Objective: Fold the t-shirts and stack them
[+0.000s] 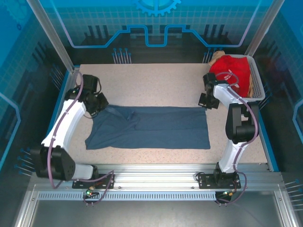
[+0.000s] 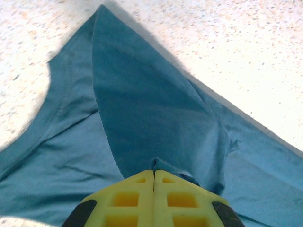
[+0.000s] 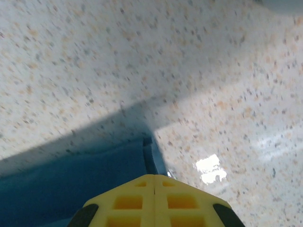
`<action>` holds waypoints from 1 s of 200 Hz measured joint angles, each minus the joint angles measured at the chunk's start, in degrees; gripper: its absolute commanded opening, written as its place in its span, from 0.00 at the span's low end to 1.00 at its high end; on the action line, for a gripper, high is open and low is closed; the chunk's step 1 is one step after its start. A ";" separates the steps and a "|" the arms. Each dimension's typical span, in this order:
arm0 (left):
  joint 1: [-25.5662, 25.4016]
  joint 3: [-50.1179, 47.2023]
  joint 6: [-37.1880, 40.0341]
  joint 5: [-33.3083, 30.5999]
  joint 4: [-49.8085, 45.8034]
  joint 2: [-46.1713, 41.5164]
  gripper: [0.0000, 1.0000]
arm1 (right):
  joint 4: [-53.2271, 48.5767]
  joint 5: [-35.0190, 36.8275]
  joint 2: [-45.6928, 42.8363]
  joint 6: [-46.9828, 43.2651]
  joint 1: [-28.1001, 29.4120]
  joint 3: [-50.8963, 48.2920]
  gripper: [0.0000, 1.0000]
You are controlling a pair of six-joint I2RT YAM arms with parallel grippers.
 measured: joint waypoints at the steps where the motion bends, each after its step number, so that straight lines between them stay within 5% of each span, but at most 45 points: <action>1: 0.04 -0.11 -0.02 0.00 -0.07 -0.15 0.00 | 0.07 0.00 -0.15 0.07 0.00 -0.28 0.00; 200: 2.82 -9.03 -3.58 0.20 -11.54 -12.55 0.00 | -0.68 6.49 -11.74 1.84 5.81 -17.40 0.00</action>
